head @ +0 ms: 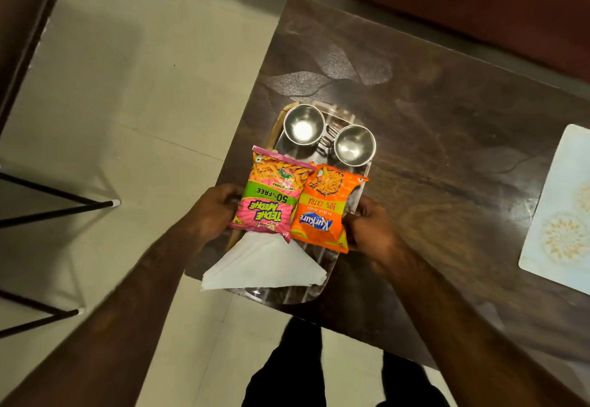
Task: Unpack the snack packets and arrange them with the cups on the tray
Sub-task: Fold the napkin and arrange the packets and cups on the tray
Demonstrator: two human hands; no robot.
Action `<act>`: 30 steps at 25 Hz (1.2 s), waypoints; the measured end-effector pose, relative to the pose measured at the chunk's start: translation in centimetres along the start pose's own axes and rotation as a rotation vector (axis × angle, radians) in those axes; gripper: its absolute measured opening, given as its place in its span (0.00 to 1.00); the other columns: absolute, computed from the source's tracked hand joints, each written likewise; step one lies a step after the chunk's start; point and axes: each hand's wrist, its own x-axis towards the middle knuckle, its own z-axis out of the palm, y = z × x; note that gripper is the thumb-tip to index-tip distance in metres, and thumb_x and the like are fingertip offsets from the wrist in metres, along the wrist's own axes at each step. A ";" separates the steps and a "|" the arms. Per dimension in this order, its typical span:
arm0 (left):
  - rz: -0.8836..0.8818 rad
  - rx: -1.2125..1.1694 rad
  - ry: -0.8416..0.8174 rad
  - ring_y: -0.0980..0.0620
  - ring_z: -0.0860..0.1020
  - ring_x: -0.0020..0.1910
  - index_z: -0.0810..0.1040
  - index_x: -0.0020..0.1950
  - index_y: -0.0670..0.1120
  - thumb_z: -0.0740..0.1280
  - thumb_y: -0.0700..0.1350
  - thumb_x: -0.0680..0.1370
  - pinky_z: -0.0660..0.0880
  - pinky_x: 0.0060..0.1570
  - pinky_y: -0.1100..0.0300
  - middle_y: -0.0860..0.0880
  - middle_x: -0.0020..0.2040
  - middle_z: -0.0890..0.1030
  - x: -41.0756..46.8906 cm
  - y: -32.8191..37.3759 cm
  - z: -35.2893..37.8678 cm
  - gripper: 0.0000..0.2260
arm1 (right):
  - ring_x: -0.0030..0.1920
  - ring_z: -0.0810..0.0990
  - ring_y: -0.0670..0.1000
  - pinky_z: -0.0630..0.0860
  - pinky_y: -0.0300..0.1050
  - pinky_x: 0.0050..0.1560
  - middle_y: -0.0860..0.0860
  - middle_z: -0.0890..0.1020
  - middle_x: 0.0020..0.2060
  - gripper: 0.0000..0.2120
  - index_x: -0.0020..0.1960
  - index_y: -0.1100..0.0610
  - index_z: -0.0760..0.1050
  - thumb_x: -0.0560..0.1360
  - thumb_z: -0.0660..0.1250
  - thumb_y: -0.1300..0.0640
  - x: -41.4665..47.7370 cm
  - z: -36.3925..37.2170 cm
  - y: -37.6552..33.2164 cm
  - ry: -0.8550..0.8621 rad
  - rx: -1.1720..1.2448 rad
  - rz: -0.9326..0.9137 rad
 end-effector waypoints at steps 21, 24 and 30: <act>0.243 0.639 0.380 0.32 0.77 0.56 0.74 0.71 0.49 0.64 0.39 0.79 0.76 0.57 0.36 0.37 0.56 0.75 2.3 1.2 0.4 0.20 | 0.45 0.90 0.53 0.87 0.60 0.52 0.55 0.89 0.52 0.17 0.62 0.57 0.83 0.81 0.63 0.71 -1.0 -10.0 6.6 0.200 -0.094 -0.073; 0.233 0.732 0.452 0.30 0.76 0.56 0.74 0.70 0.47 0.66 0.37 0.76 0.76 0.53 0.36 0.36 0.56 0.75 2.4 1.5 0.6 0.22 | 0.49 0.90 0.61 0.85 0.67 0.54 0.56 0.89 0.52 0.14 0.61 0.56 0.83 0.82 0.65 0.69 -1.6 -11.5 8.3 0.195 -0.041 -0.043; 0.192 0.801 0.494 0.29 0.76 0.55 0.73 0.69 0.44 0.67 0.36 0.75 0.75 0.53 0.36 0.35 0.58 0.76 2.4 2.0 1.3 0.22 | 0.51 0.89 0.63 0.83 0.69 0.55 0.58 0.89 0.54 0.15 0.62 0.55 0.83 0.82 0.65 0.68 -1.9 -13.6 11.2 0.226 0.021 0.002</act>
